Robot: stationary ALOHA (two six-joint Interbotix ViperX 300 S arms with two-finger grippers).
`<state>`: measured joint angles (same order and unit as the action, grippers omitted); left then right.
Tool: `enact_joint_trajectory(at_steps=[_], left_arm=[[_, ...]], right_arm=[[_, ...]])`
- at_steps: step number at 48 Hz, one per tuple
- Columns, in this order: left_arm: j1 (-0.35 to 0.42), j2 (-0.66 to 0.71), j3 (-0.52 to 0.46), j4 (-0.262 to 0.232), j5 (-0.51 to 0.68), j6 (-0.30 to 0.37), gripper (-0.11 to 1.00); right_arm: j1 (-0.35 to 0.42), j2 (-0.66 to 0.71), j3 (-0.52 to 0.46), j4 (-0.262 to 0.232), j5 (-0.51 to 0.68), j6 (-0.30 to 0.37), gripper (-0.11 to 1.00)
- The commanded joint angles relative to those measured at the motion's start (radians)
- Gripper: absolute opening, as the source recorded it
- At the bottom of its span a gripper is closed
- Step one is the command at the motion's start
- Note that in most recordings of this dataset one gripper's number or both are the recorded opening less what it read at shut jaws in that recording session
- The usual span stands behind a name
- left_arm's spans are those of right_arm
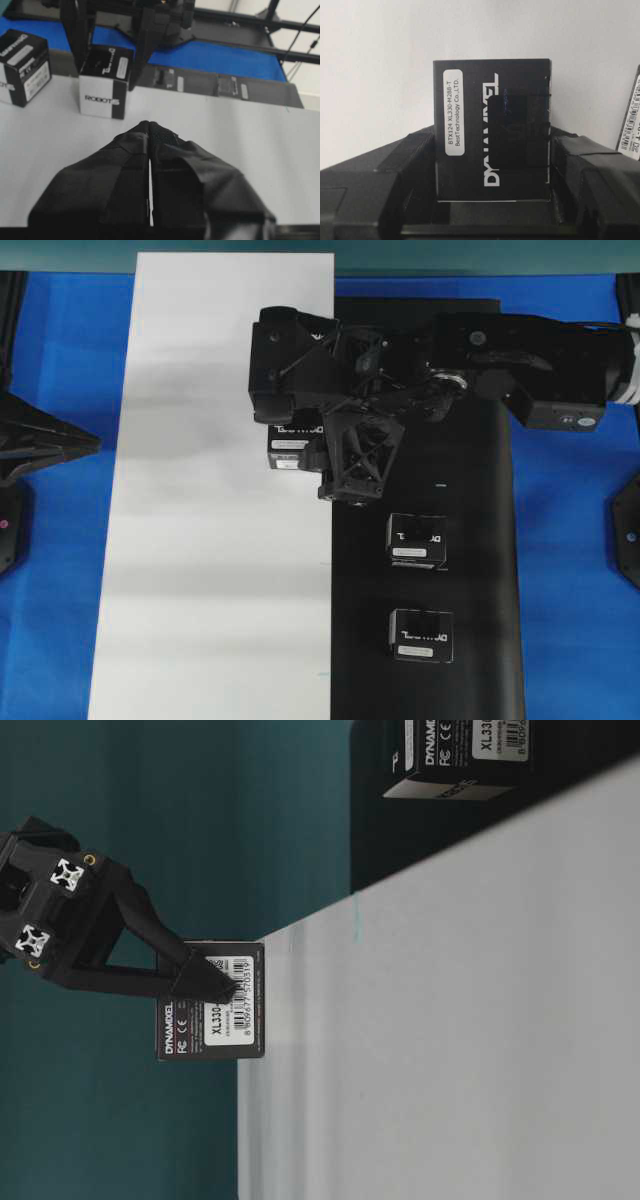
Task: Place the box from the black base onto the white base.
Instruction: 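Lower the box onto the white base below the other box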
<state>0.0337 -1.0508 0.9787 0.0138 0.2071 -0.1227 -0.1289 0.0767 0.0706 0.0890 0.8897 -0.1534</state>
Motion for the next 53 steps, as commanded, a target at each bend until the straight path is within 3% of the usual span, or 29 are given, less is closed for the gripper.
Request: enact_joint_trajectory(at_steps=[1,18,22,28,32,53], left_arm=[[-0.002,0.006,-0.018,0.002,-0.005,-0.002,-0.03],[-0.002,0.008,-0.018,0.003,-0.005,-0.002,-0.03],[-0.002,0.008,-0.02,0.003,-0.005,-0.002,-0.03],[-0.002,0.006,-0.018,0.002,-0.005,-0.002,-0.03],[-0.002,0.008,-0.018,0.003,-0.006,-0.002,-0.03],[-0.002,0.006,-0.018,0.003,0.0,-0.002,-0.03]], right_arm=[[-0.002,0.008,0.006,-0.003,-0.005,-0.002,0.59],[-0.014,0.006,0.008,-0.003,-0.003,-0.002,0.58],[-0.018,0.006,0.008,-0.003,-0.003,-0.002,0.67],[-0.018,0.003,0.018,-0.003,-0.008,-0.014,0.92],[-0.018,-0.003,0.029,-0.003,-0.02,-0.015,1.0],[-0.008,-0.041,0.061,-0.002,-0.043,0.02,1.0]])
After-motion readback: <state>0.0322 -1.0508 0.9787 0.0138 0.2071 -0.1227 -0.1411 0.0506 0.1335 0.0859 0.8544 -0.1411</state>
